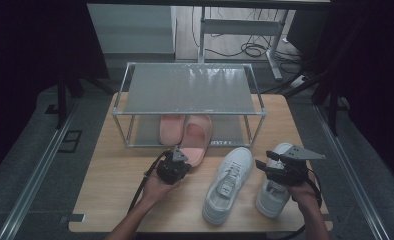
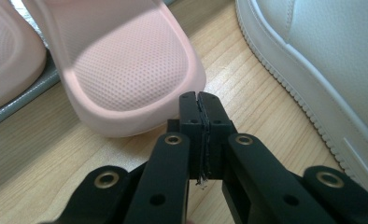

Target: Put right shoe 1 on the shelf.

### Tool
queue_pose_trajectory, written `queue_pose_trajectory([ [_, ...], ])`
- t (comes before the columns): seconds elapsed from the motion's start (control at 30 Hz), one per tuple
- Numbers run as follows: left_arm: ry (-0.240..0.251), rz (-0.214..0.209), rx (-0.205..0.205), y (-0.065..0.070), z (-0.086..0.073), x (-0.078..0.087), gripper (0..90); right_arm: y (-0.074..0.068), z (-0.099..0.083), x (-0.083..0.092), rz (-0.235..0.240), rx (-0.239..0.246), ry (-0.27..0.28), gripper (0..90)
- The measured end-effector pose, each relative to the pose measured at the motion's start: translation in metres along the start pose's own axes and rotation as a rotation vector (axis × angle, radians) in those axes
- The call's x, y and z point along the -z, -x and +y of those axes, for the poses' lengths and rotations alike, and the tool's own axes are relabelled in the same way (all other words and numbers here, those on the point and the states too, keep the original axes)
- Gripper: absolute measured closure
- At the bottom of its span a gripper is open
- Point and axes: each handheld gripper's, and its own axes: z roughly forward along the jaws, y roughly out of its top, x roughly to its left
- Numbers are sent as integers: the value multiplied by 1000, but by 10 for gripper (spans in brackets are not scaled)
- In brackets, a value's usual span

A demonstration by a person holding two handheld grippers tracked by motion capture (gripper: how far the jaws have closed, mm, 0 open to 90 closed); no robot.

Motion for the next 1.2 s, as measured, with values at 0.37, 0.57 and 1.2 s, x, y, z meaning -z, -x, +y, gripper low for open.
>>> queue_pose_trajectory([
  [0.37,-30,-14,-13,0,6,-13,897,1,0,0,1,-3,-1,423],
  [0.57,-34,-10,-20,-1,10,-18,898,0,0,-1,3,-1,0,422],
  [1.2,-24,47,31,-20,33,-43,900,1,-1,-1,2,-4,-2,422],
])
